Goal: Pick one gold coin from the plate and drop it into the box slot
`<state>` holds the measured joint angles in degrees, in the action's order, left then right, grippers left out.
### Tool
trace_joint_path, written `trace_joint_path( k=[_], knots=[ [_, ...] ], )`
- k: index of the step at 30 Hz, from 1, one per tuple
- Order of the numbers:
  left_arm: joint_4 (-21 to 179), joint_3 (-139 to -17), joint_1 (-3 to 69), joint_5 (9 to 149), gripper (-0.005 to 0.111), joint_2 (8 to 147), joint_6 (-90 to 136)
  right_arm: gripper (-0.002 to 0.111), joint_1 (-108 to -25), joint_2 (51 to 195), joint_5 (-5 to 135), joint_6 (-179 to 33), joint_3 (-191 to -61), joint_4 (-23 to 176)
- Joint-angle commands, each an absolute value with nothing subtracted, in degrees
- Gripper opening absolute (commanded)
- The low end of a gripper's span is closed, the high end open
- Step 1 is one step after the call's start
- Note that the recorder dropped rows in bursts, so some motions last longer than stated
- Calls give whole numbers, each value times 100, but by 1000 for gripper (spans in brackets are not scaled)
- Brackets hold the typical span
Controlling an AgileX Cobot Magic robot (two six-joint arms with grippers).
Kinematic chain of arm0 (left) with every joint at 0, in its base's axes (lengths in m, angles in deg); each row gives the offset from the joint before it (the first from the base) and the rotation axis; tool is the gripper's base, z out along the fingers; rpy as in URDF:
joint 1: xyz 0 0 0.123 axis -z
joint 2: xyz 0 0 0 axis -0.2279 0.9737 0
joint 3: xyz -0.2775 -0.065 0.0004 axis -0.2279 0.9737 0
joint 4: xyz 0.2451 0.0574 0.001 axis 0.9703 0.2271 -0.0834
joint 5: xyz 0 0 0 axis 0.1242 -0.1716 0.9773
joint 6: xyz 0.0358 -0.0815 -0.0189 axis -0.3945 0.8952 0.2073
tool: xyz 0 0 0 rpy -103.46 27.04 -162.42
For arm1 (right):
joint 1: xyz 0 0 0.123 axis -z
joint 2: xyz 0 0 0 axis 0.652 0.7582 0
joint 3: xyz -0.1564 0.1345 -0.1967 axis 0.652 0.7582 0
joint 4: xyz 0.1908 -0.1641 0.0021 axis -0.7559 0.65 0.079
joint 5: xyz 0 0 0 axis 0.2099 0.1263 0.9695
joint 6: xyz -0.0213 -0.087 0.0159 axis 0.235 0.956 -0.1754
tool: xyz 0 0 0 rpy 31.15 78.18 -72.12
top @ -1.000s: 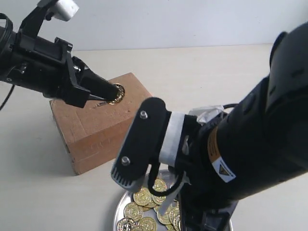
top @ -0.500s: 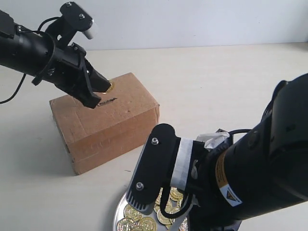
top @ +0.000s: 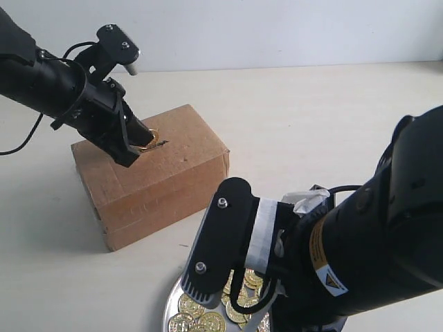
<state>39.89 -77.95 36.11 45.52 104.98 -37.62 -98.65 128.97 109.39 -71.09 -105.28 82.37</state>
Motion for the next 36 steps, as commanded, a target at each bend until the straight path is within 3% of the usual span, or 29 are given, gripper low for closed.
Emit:
trace_joint_path(
  k=[1,18,20,26,28,32,36],
  knots=[
    [3982,-7844,3594,4498,0,10524,-3860,0,-9863,12854,10869,-7082,-10507,8257],
    [3909,-7844,3594,4541,2,10773,-3968,0,-9863,12854,10878,-7082,-10507,8257],
    [3909,-7844,3594,4557,9,10773,-3968,0,-9863,12854,10878,-7082,-10507,8257],
    [3868,-7844,3594,4568,49,10773,-3957,0,-9863,12854,10867,-7082,-10507,8257],
    [3833,-7844,3594,4576,52,10773,-3920,0,-9863,12854,10867,-7082,-10507,8257],
    [3833,-7844,3594,4546,46,10598,-3922,0,-9863,12854,10841,-7082,-10507,8257],
    [3833,-7844,3594,4278,16,10021,-3894,0,-9863,12854,10656,-7082,-10507,8257]
  ],
)
